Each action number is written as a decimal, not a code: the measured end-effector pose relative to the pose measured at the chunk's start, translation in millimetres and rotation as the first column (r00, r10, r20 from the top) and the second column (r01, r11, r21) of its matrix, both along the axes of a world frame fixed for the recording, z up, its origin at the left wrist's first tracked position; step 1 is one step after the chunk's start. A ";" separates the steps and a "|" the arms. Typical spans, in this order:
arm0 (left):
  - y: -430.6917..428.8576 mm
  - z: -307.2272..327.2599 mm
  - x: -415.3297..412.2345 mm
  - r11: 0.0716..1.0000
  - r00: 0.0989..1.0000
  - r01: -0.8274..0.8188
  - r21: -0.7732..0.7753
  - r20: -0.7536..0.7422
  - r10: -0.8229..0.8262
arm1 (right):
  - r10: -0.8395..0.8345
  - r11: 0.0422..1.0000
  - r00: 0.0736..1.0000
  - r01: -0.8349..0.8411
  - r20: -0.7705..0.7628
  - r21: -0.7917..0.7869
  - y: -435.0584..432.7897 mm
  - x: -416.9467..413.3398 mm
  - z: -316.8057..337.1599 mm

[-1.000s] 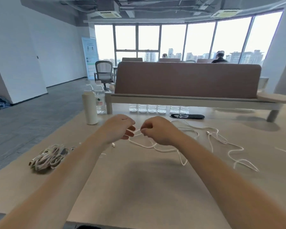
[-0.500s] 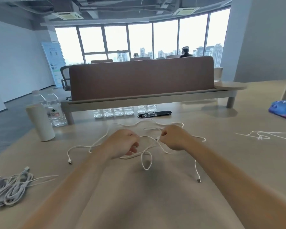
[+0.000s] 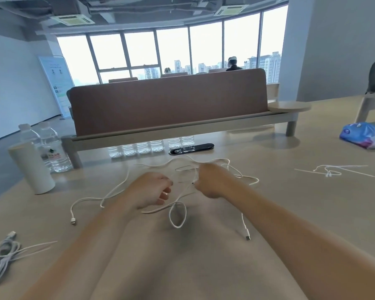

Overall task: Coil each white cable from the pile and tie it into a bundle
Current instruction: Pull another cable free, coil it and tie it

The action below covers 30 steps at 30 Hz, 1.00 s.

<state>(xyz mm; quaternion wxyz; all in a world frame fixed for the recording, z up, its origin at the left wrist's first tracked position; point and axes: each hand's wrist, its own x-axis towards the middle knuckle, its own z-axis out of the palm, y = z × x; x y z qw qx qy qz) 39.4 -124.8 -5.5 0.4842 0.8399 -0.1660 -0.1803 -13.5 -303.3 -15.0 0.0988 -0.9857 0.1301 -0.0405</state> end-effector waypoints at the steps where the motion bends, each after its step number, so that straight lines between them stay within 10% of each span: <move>1: 2.9 4.1 3.1 0.999 1.000 -0.026 -0.026 0.007 0.027 | -0.009 0.999 0.999 0.008 0.032 0.039 0.5 -0.6 9.7; 9: 29.8 30.3 22.5 0.959 0.966 -0.245 -0.139 0.051 0.254 | 0.084 0.960 0.945 -0.162 0.316 0.228 16.8 -10.5 66.1; 18: 45.1 34.3 18.2 0.974 0.987 -0.155 -0.162 -0.076 0.144 | 0.152 0.904 0.892 -0.299 0.425 0.305 44.7 -18.2 95.0; 30: 68.0 71.3 20.8 0.964 0.948 -0.087 -0.250 0.275 0.157 | 0.093 0.951 0.921 -0.195 0.378 0.240 45.2 -9.8 95.6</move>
